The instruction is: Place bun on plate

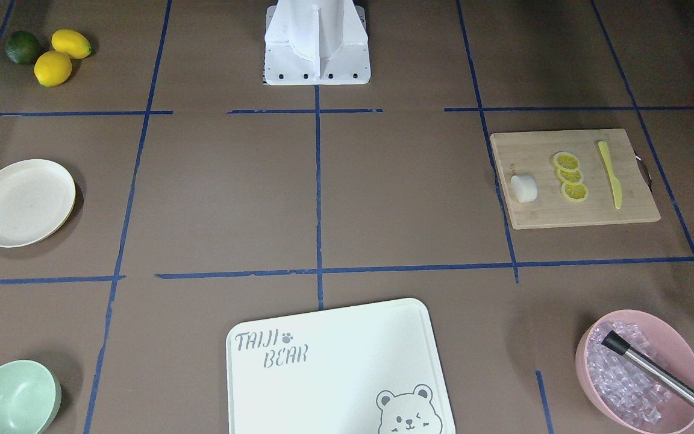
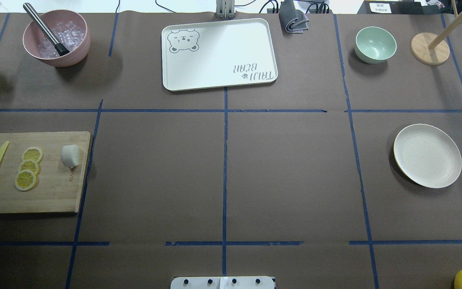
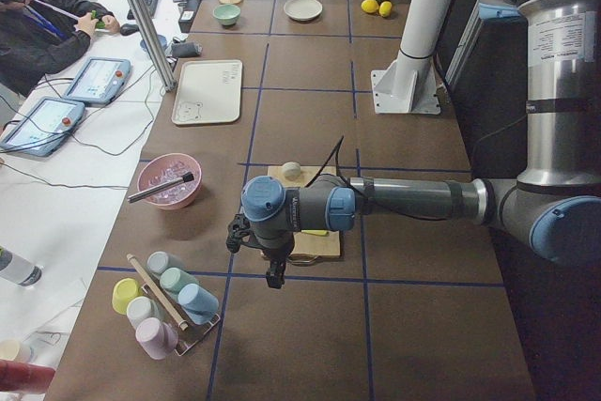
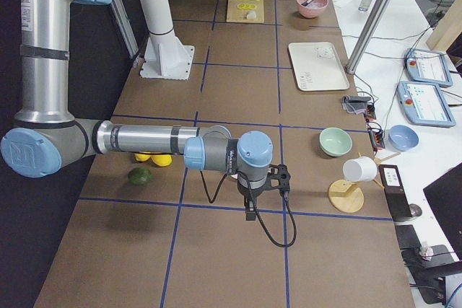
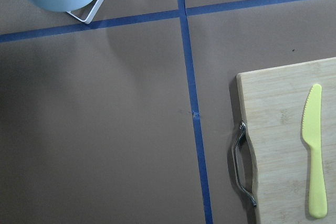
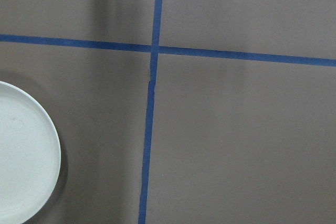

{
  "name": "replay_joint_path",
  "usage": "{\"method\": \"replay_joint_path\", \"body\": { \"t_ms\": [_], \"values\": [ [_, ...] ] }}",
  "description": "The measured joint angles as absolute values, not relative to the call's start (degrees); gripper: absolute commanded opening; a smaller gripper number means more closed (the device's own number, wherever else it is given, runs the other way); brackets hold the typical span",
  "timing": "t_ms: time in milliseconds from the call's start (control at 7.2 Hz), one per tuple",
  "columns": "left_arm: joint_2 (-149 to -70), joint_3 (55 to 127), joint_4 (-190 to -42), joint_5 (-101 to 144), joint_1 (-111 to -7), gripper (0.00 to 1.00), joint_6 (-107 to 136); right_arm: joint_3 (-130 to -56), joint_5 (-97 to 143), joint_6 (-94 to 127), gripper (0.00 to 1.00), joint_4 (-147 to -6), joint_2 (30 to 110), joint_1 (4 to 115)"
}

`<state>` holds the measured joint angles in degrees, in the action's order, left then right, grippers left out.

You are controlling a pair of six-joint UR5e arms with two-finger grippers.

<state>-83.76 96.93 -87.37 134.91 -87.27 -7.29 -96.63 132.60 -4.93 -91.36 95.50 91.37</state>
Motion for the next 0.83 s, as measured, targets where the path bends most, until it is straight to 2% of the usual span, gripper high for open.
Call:
{"method": "replay_joint_path", "body": {
  "t_ms": [417,833],
  "values": [
    [-84.0,96.8,-87.8,134.9,-87.3,1.00,-7.4,-96.8,132.7,-5.1,1.00,-90.2,95.0,88.5],
    [-84.0,96.9,-87.6,134.8,-87.3,1.00,-7.3,-94.7,133.7,12.7,1.00,-71.8,96.6,77.2]
  ]
}}
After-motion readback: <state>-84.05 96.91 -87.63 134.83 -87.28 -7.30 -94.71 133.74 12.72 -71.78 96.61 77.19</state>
